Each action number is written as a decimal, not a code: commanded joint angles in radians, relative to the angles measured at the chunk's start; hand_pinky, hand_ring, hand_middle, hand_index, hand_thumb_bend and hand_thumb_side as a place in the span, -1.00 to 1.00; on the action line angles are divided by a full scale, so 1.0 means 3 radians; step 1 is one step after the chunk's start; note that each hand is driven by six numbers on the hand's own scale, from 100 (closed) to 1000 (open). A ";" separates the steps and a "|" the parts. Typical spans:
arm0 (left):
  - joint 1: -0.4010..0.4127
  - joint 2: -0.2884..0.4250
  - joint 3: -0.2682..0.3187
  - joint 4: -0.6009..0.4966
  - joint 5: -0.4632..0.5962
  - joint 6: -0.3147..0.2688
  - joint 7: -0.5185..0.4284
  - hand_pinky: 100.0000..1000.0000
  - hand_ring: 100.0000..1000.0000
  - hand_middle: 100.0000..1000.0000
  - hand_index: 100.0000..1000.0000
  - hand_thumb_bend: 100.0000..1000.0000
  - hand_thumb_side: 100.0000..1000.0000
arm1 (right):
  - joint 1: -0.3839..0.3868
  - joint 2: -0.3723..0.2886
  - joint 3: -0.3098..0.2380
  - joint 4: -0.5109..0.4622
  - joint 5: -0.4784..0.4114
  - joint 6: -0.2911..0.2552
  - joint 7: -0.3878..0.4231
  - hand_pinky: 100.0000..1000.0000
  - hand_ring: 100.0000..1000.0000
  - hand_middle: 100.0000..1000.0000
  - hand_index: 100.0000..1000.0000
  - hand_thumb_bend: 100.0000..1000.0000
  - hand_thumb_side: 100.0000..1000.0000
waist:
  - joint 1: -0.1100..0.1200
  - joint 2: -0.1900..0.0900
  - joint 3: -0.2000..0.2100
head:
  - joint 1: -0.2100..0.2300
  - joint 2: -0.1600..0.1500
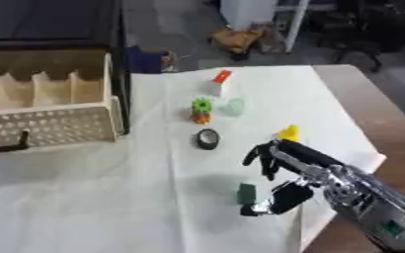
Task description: Pick up objects from table and place into drawer.
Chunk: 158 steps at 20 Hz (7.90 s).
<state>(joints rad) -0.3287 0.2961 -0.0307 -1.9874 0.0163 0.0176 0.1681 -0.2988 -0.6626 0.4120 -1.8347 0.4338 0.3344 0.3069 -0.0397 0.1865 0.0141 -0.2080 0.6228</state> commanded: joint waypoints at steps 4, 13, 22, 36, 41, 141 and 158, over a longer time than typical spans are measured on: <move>-0.0033 0.0003 0.0022 -0.0042 0.0022 0.0000 -0.0017 -0.55 -0.37 -0.05 0.47 -1.00 1.00 | -0.0041 -0.0035 -0.0048 0.0048 -0.0025 -0.0023 0.0045 0.11 0.10 -0.51 0.45 0.24 -0.59 | 0.0011 -0.0030 0.0017 | -0.0018 -0.0036; -0.0034 -0.0014 0.0019 -0.0042 0.0020 0.0007 -0.0044 -0.55 -0.38 -0.05 0.46 -1.00 1.00 | -0.0040 -0.0018 -0.0049 0.0097 -0.0073 0.0012 0.0040 0.08 0.06 -0.52 0.42 0.20 -0.57 | 0.0008 -0.0018 0.0031 | -0.0029 -0.0046; -0.0031 -0.0032 0.0018 -0.0042 0.0021 0.0012 -0.0058 -0.56 -0.38 -0.06 0.45 -1.00 1.00 | -0.0029 0.0017 -0.0036 0.0227 -0.0058 0.0006 -0.0026 0.05 0.04 -0.52 0.40 0.16 -0.64 | 0.0009 -0.0011 0.0044 | -0.0039 -0.0059; -0.0021 -0.0052 0.0017 -0.0042 0.0021 0.0023 -0.0067 -0.56 -0.38 -0.06 0.44 -1.00 1.00 | -0.0010 0.0047 -0.0032 0.0413 -0.0039 -0.0060 -0.0030 0.04 0.03 -0.52 0.38 0.10 -0.71 | 0.0013 -0.0007 0.0054 | -0.0052 -0.0075; -0.0019 -0.0058 0.0016 -0.0042 0.0022 0.0026 -0.0072 -0.56 -0.38 -0.06 0.44 -1.00 1.00 | -0.0012 0.0064 -0.0038 0.0438 -0.0043 -0.0055 -0.0069 0.04 0.01 -0.54 0.36 0.08 -0.69 | 0.0013 -0.0008 0.0058 | -0.0058 -0.0077; -0.0035 -0.0071 0.0012 -0.0042 0.0050 0.0048 -0.0092 -0.55 -0.37 -0.07 0.42 -1.00 1.00 | -0.1270 -0.0320 -0.0252 0.0152 -0.0647 -0.0155 -0.0713 -0.18 -0.37 -0.84 -0.04 -0.58 -0.12 | -0.0018 -0.0018 0.0161 | -0.0069 -0.0204; -0.0053 -0.0076 0.0000 -0.0042 0.0078 0.0059 -0.0105 -0.55 -0.37 -0.07 0.42 -1.00 1.00 | -0.1878 -0.0038 -0.0321 0.0456 -0.0873 -0.0128 -0.0972 -0.21 -0.40 -0.87 -0.08 -0.56 -0.12 | -0.0034 -0.0037 0.0225 | -0.0059 -0.0254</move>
<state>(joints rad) -0.3288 0.2615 -0.0315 -1.9874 0.0356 0.0361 0.1403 -0.8402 -0.6654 0.3357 -1.7030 0.1821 0.2947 0.0234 -0.0521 0.1930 0.0818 -0.2229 0.5557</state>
